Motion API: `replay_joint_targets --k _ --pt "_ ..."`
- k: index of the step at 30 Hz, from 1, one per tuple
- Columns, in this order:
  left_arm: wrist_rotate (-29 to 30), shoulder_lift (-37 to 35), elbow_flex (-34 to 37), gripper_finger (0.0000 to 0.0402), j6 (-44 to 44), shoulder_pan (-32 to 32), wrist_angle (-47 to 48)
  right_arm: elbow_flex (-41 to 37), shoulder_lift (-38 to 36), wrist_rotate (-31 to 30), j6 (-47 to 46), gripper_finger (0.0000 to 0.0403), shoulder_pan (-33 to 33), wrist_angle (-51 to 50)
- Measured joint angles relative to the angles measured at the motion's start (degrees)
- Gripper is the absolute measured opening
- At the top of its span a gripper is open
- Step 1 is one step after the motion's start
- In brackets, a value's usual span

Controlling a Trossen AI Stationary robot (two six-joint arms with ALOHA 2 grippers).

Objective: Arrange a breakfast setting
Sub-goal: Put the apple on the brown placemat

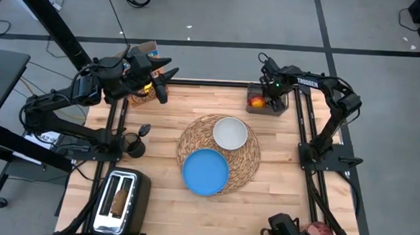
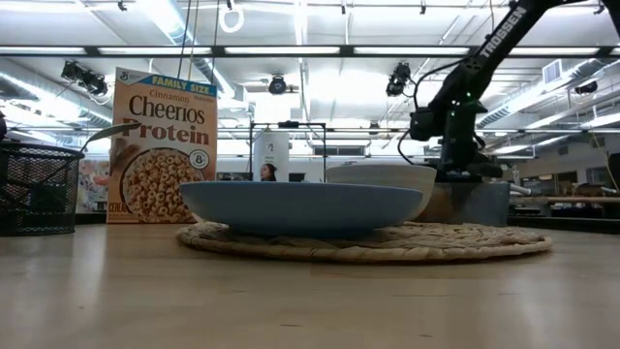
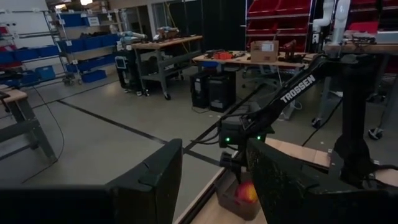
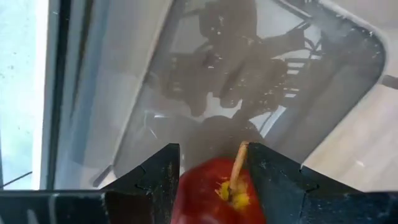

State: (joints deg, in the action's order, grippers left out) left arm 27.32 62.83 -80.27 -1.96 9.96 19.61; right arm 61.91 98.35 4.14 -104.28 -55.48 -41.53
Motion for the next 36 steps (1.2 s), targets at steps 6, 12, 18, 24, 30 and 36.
replay_joint_targets --k 6,12,18,24,30,36 --pt "-1.9 0.0 0.0 0.0185 1.7 1.4 0.0 -2.6 0.0 4.2 0.3 0.0179 -0.1 2.9" --pt "-5.5 0.0 0.0 0.0185 4.0 3.6 0.6 -2.8 -0.1 3.8 0.2 0.0170 0.0 3.6" --pt "-6.2 0.0 0.0 0.0185 4.1 3.8 0.9 -2.8 -0.2 2.7 0.1 0.0125 -0.3 4.2" --pt "-6.2 -0.9 0.0 0.0185 4.3 3.7 0.9 -2.7 -0.2 1.8 0.5 0.0053 -0.3 4.5" --pt "-6.2 -2.0 0.0 0.0185 4.3 3.7 1.4 -2.8 -0.9 -1.5 1.0 0.0014 0.5 5.3" --pt "-6.2 -2.3 0.0 0.0185 4.3 3.8 3.0 -2.8 -4.3 -5.3 0.8 0.0027 0.4 5.5"
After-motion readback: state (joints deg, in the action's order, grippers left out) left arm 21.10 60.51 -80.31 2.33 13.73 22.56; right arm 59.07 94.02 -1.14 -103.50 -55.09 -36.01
